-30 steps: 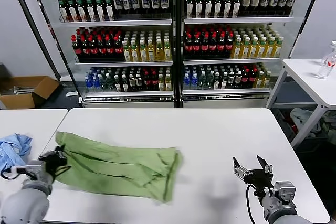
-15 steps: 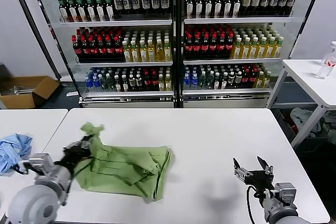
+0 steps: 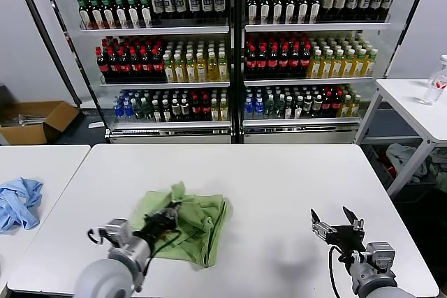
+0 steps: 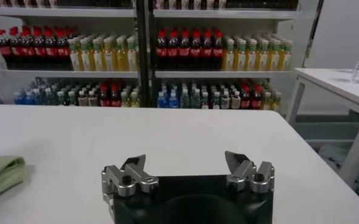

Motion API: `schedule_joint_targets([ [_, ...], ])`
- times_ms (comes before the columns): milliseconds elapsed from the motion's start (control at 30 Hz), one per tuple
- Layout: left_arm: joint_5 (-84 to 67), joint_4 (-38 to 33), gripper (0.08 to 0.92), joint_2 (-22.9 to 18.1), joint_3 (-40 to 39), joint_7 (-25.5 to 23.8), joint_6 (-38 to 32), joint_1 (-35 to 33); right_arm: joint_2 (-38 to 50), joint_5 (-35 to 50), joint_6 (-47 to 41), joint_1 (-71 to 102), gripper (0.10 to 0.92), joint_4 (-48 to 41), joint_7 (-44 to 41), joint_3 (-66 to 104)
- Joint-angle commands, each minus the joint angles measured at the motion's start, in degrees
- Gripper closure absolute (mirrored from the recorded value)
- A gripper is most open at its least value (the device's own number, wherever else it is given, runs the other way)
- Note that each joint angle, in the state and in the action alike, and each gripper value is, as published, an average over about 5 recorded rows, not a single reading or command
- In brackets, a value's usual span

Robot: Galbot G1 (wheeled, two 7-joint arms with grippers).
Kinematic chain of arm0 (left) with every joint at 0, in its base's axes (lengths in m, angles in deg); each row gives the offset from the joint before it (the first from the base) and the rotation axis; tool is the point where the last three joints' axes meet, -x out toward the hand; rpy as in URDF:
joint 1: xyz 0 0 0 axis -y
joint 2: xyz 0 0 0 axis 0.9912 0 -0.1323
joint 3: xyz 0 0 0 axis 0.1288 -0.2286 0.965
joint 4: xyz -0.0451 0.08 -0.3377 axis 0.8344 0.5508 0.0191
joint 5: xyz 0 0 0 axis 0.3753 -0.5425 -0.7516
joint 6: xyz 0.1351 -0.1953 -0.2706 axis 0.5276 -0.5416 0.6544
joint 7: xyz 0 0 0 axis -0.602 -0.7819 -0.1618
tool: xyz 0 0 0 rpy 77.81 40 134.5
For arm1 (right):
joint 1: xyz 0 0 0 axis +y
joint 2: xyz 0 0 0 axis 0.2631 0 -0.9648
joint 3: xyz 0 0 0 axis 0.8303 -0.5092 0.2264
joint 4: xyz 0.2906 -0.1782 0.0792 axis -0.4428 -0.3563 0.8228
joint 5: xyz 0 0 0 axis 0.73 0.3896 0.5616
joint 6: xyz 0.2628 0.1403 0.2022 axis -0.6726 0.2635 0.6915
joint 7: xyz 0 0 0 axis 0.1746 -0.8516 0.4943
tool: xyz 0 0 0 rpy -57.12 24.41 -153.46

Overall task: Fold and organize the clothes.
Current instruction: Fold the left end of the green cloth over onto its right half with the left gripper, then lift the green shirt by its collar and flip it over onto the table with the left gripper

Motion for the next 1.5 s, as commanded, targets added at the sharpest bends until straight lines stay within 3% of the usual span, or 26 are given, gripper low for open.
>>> schedule_joint_targets([
  [33, 10.6, 4.4, 0.842, -2.8, -10.5, -1.4, 0.3, 4.3, 0.0, 0.0, 0.0, 0.0, 0.202, -0.2, 0.0, 0.0],
  [300, 2.5, -6.4, 0.621, -1.0, -8.4, -7.0, 0.3, -1.2, 0.2, 0.0, 0.0, -0.5, 0.203, -0.9, -0.1, 0.0],
  [467, -0.6, -9.8, 0.474, 0.4, -0.2, -6.8, 0.2, -6.3, 0.1, 0.1, 0.0, -1.1, 0.203, -1.4, -0.1, -0.2],
  [667, 2.4, -3.8, 0.300, 2.5, 11.6, -2.8, -2.3, -9.1, -0.1, 0.1, 0.2, -1.3, 0.203, -1.8, -0.2, -0.4],
  [833, 2.5, 3.9, 0.191, 3.9, 15.3, -0.9, -3.6, -8.2, -0.1, 0.1, 0.2, -1.4, 0.203, -1.9, -0.3, -0.5],
  [1167, -7.0, 11.9, 0.177, 1.4, 14.8, -1.3, -2.5, -4.8, 0.0, 0.1, 0.4, -0.8, 0.203, -1.4, -0.3, -0.1],
  [1500, -12.0, 14.9, 0.177, -0.2, 14.7, -1.3, -5.0, -1.7, 0.0, 0.0, 0.5, -0.1, 0.203, -0.8, -0.3, 0.2],
])
